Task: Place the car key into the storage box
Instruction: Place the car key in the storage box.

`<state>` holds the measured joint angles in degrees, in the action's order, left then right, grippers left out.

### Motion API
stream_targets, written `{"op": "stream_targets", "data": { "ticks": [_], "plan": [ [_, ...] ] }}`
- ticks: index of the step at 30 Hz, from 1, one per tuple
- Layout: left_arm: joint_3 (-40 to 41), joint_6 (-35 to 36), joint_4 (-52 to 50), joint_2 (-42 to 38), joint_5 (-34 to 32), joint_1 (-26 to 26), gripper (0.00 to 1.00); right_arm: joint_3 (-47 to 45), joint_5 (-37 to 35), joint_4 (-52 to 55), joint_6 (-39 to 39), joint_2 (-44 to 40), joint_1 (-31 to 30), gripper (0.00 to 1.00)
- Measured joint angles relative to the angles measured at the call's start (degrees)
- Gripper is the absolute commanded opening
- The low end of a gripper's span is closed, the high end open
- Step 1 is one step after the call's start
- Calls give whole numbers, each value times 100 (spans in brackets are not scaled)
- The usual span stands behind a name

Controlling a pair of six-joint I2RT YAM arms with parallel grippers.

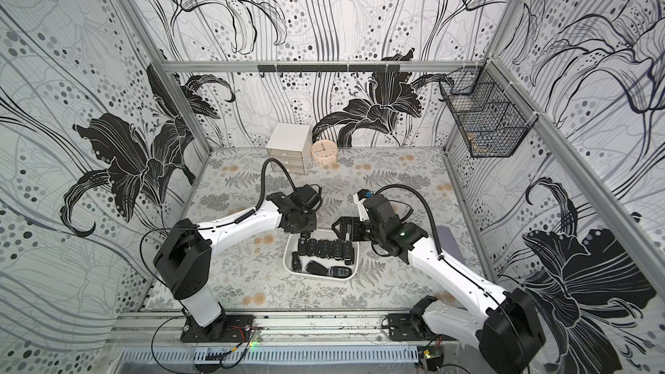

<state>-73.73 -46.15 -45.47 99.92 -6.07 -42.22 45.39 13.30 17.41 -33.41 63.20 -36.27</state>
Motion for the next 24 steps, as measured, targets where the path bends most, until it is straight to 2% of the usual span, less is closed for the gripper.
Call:
{"op": "stream_targets", "data": {
  "ticks": [11, 24],
  "plan": [
    [-2, -190, 258, 286, 4, -479, 27, -107, 0, 87, 2, -197, 0, 100],
    [55, -304, 293, 546, 24, -520, 27, -107, 0, 138, 4, -92, 0, 100]
  ]
}}
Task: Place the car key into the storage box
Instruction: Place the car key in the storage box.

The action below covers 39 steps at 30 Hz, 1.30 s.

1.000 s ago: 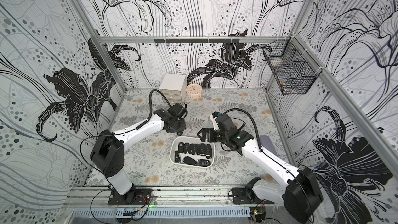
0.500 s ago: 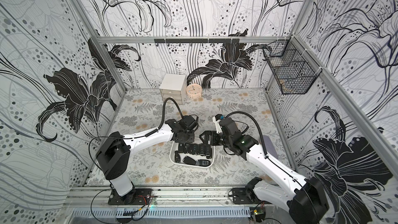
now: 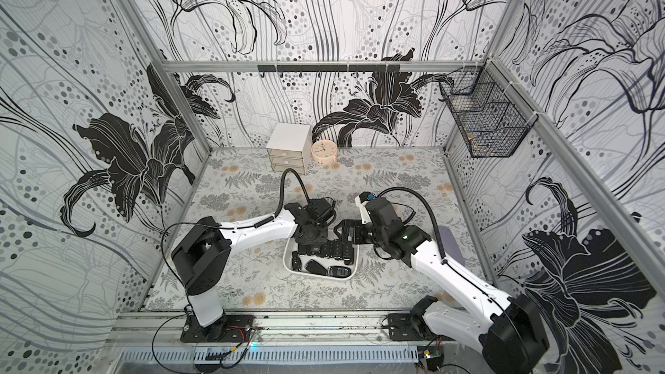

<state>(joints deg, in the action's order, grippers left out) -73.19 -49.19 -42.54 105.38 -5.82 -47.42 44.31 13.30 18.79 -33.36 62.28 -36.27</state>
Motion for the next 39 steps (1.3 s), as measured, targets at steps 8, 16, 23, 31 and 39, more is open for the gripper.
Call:
{"op": "stream_targets", "data": {
  "ticks": [8, 16, 23, 31, 39],
  "plan": [
    [31, -17, -11, 22, -20, 0, 35, 0, 4, -2, 2, 149, 0, 100],
    [28, -17, -33, 70, -31, 0, 44, 2, 2, -2, 4, 229, 0, 100],
    [-66, -17, -177, 63, -85, 0, 50, 33, -9, -2, 28, 341, 0, 100],
    [-223, -13, -483, -389, -321, 46, 68, 68, -168, 4, 26, 514, 0, 100],
    [-238, 13, -623, -1121, -522, 468, 72, -186, -243, 24, 0, 518, 0, 100]
  ]
}}
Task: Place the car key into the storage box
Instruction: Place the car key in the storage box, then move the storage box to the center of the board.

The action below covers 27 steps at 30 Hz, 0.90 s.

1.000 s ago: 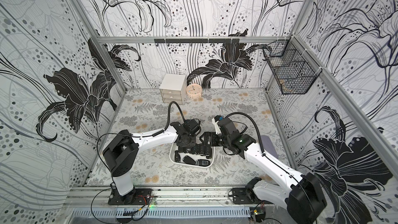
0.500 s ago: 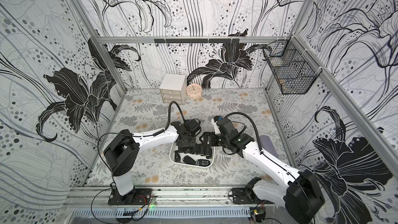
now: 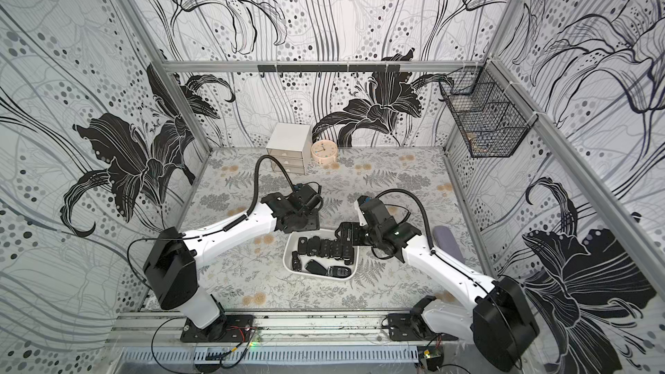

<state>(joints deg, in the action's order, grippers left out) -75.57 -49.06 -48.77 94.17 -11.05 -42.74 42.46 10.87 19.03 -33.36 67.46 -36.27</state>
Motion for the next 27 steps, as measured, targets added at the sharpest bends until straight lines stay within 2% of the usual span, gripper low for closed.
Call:
{"op": "stream_targets", "data": {
  "ticks": [7, 17, 27],
  "plan": [
    [0, 109, -46, -308, -120, 321, 85, -372, -9, 63, -52, 31, -2, 100],
    [243, 120, -70, -743, -155, 527, 86, -422, 81, -160, -251, 452, -455, 100],
    [649, 98, -107, -1147, -155, 616, 86, -44, 20, -199, -367, 960, -997, 100]
  ]
}}
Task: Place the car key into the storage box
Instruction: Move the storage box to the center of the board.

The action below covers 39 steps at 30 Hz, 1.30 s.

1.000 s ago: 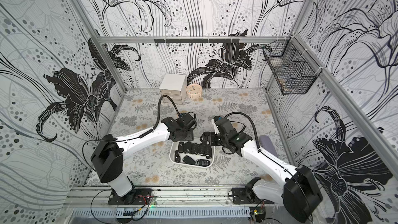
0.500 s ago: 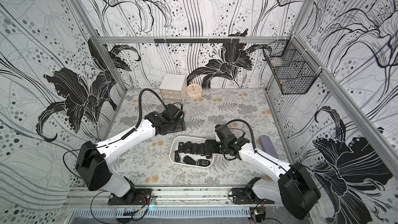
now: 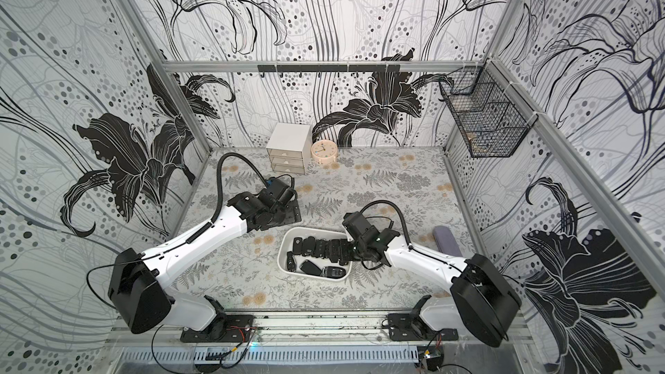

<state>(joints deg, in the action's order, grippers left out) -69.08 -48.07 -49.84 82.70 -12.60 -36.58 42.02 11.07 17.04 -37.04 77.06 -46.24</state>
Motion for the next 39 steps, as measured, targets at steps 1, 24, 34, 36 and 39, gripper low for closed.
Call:
{"op": "stream_targets", "data": {
  "ticks": [1, 24, 34, 36, 39],
  "plan": [
    [24, 0, -11, -37, -2, 7, 86, 48, 4, -4, -4, 59, -57, 100],
    [675, -138, -960, -1871, -286, 267, 89, 1626, -42, -446, -269, 1788, -1008, 100],
    [868, -85, -1130, -2122, -813, 680, 99, 1797, -855, -225, -195, 1532, -1032, 100],
    [1025, 46, -992, -2190, -944, 872, 99, 1797, -1220, -52, -103, 1255, -1032, 100],
    [1364, 321, -560, -2391, -1073, 1241, 99, 1797, -1919, 151, 72, 739, -1032, 100]
  ]
}}
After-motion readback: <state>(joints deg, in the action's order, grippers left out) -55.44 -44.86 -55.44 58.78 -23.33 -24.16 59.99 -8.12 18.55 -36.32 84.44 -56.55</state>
